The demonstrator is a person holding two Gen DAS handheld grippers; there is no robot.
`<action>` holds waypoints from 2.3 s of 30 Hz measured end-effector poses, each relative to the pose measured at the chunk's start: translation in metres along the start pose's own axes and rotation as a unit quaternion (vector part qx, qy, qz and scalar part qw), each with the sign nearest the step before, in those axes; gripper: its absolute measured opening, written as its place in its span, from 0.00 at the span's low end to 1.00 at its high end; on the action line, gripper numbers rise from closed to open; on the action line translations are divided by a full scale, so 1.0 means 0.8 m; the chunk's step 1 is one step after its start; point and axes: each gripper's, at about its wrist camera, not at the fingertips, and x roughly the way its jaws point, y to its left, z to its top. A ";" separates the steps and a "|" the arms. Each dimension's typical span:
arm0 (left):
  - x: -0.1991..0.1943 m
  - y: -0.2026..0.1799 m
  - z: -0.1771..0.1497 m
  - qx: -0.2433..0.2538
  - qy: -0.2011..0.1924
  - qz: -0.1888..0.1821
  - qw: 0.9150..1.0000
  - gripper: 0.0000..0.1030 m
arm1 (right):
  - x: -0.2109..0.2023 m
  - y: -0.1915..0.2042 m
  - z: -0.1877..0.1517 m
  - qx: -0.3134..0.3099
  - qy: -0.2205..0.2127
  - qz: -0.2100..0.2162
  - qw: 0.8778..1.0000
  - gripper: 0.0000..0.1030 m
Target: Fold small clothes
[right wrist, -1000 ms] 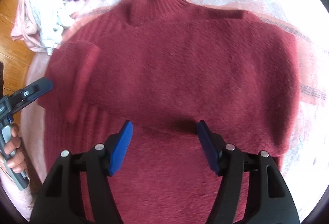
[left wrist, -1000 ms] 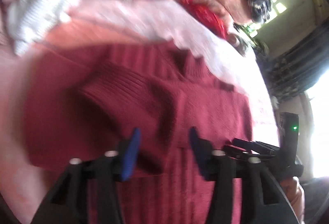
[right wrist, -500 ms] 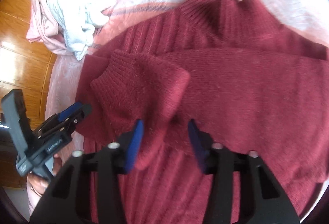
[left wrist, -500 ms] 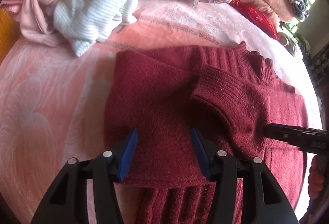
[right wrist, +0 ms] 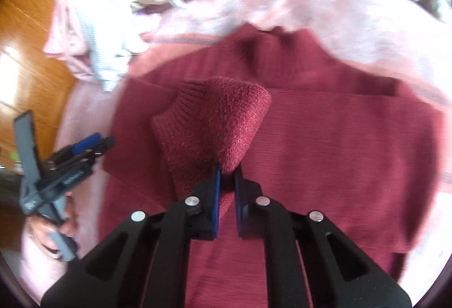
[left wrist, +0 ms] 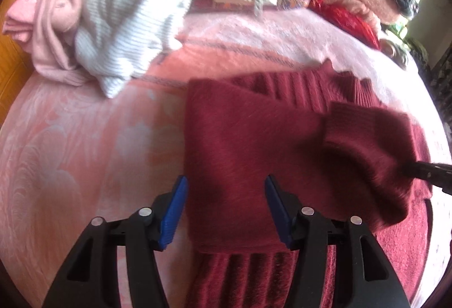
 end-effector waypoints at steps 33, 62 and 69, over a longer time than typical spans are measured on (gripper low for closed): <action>0.048 -0.008 0.018 -0.025 0.043 -0.017 0.999 0.67 | 0.019 0.035 0.044 -0.024 0.014 -0.014 0.999 0.07; 0.027 -0.028 0.011 -0.004 0.014 0.016 1.000 0.71 | -0.063 -0.183 -0.048 0.119 -0.058 0.075 0.988 0.06; 0.046 -0.046 0.010 0.027 0.018 0.045 0.998 0.76 | -0.026 -0.205 -0.066 0.123 -0.041 0.018 0.991 0.11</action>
